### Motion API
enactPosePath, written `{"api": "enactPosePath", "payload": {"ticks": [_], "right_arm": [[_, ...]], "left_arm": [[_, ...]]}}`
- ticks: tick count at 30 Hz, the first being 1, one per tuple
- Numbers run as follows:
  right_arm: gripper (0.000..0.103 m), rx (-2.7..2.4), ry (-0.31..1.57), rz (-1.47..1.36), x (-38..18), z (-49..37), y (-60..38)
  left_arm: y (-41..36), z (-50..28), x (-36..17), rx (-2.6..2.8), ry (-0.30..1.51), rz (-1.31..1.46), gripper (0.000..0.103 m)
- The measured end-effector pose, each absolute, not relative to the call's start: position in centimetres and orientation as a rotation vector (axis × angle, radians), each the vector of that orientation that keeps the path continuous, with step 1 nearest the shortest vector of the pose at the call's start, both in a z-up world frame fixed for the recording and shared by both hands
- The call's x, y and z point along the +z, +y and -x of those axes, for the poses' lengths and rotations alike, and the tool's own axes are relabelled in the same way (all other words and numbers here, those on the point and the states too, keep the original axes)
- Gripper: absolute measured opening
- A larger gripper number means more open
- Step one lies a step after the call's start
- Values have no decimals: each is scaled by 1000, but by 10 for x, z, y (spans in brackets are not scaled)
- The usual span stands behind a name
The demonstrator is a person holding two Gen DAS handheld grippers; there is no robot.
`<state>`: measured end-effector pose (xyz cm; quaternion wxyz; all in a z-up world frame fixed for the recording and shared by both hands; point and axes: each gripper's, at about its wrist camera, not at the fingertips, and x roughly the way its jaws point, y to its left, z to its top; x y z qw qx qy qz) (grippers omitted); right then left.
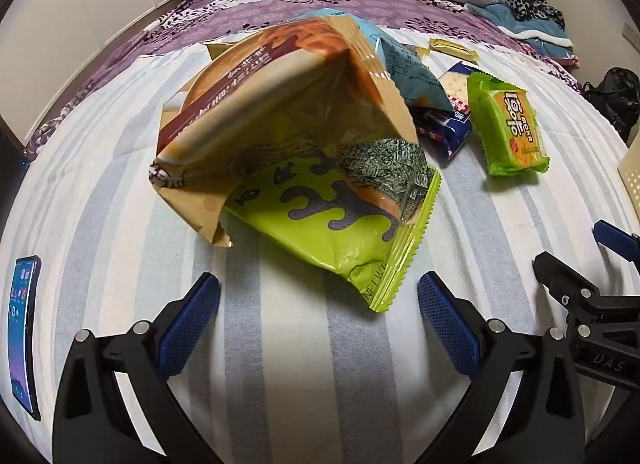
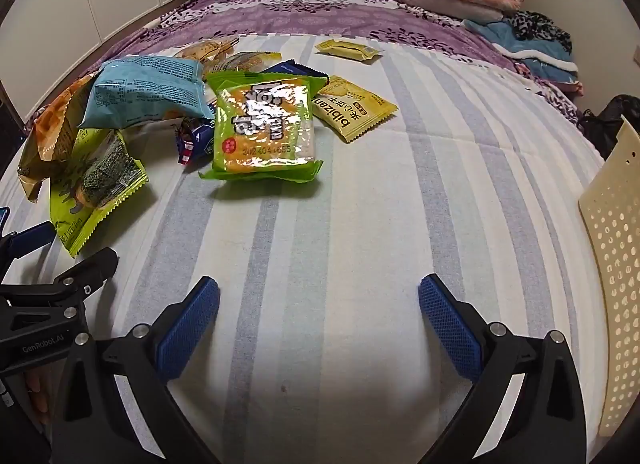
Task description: Organize snacks
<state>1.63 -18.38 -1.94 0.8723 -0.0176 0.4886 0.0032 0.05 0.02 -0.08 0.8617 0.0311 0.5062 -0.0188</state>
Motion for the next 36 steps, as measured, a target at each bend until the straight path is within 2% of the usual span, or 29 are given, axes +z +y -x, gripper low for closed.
{"api": "enactPosePath", "payload": {"ticks": [36], "right_arm": [[98,6,1022,35,-20,-16,-181]], "left_arm": [[5,2,0,-39,1060,-64,101]]}}
